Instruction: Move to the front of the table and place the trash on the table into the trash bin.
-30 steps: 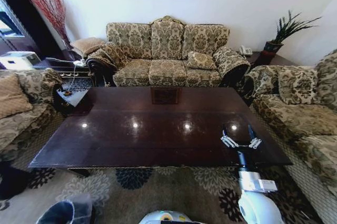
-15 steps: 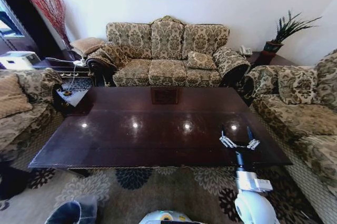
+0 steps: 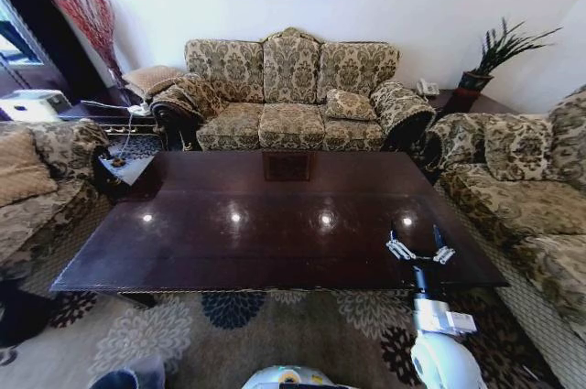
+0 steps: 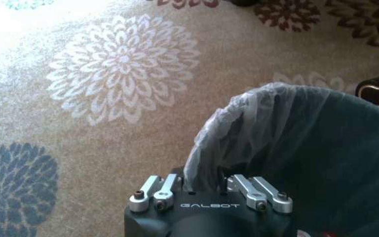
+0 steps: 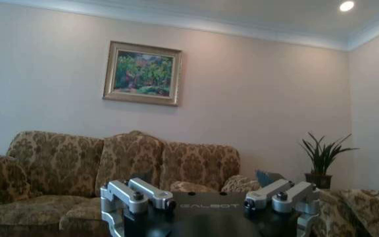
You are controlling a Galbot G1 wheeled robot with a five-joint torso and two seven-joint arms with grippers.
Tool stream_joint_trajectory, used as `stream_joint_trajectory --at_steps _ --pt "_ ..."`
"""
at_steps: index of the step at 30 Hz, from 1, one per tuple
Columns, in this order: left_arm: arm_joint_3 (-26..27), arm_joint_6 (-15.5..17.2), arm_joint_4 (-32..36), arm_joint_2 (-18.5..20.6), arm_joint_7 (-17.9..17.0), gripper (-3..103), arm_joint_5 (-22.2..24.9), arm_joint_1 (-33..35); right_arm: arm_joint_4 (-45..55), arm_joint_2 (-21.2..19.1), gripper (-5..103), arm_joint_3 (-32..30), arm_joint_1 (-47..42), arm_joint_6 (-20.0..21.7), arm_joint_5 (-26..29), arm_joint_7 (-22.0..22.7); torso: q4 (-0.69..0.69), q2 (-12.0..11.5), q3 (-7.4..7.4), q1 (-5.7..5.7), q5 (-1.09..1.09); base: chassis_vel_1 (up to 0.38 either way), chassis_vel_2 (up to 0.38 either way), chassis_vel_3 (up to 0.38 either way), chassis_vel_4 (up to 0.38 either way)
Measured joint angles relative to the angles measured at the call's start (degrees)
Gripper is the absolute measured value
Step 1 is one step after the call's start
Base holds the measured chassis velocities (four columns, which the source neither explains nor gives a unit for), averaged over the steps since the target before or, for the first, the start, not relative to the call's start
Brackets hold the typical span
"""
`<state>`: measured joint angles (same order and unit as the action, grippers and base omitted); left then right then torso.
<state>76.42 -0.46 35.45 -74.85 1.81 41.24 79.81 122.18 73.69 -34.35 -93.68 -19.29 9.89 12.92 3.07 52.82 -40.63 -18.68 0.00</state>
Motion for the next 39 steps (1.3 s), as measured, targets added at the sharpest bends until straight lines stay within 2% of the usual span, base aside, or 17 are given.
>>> stream_joint_trajectory --at_steps 2,3,5,7,8,9,11,12,15,39 --pt "-0.02 0.04 0.05 0.0 0.01 46 0.0 0.0 0.0 0.0 100 0.0 0.0 0.0 0.0 -0.01 0.01 0.0 0.0 0.0 -0.01 0.0 0.0 0.0 0.0" --pt "-0.02 0.04 0.05 0.0 0.01 46 0.0 0.0 0.0 0.0 100 0.0 0.0 0.0 0.0 -0.01 0.01 0.0 0.0 0.0 -0.01 0.0 0.0 0.0 0.0" --pt "-0.03 0.06 0.06 0.0 0.02 57 0.0 0.01 0.0 0.0 100 0.0 0.0 0.0 0.0 -0.02 0.01 0.0 0.0 0.0 0.0 0.0 0.0 0.0 0.0" --pt "-0.03 0.07 0.07 0.0 0.02 57 0.0 0.01 0.0 0.0 100 -0.01 0.0 0.0 0.0 -0.02 0.0 0.0 0.0 0.0 0.0 0.0 0.0 0.0 0.0" --pt "-0.04 0.09 0.08 0.0 0.02 62 0.01 0.02 0.0 0.0 100 0.0 0.0 -0.01 0.0 -0.03 0.0 0.0 0.0 0.0 0.0 0.0 0.0 0.0 0.0" --pt "-0.05 0.09 0.09 0.0 0.02 73 0.02 0.02 0.0 0.0 100 -0.01 0.0 -0.01 0.0 -0.04 0.0 0.0 0.0 0.0 0.0 0.0 0.0 0.0 0.0" --pt "-0.05 0.11 0.09 0.0 0.03 84 0.03 0.04 0.0 0.0 100 -0.01 0.0 -0.01 0.0 -0.05 0.0 0.0 0.0 0.0 0.0 0.0 0.0 0.0 0.0" --pt "-0.05 0.11 0.09 0.0 0.03 84 0.03 0.04 0.0 0.0 100 -0.01 0.0 -0.01 0.0 -0.05 0.0 0.0 0.0 0.0 0.0 0.0 0.0 0.0 0.0" --pt "-0.05 0.12 0.11 0.0 0.03 98 0.05 0.04 0.01 0.0 100 0.0 0.0 -0.02 -0.01 -0.07 0.0 0.0 0.0 0.0 0.0 0.0 0.0 0.0 0.0" --pt "-0.06 0.2 0.14 0.0 0.05 100 0.08 0.04 0.09 0.0 100 0.01 0.0 -0.02 -0.03 -0.1 0.0 0.0 0.0 0.0 0.0 0.0 0.0 0.0 0.0"
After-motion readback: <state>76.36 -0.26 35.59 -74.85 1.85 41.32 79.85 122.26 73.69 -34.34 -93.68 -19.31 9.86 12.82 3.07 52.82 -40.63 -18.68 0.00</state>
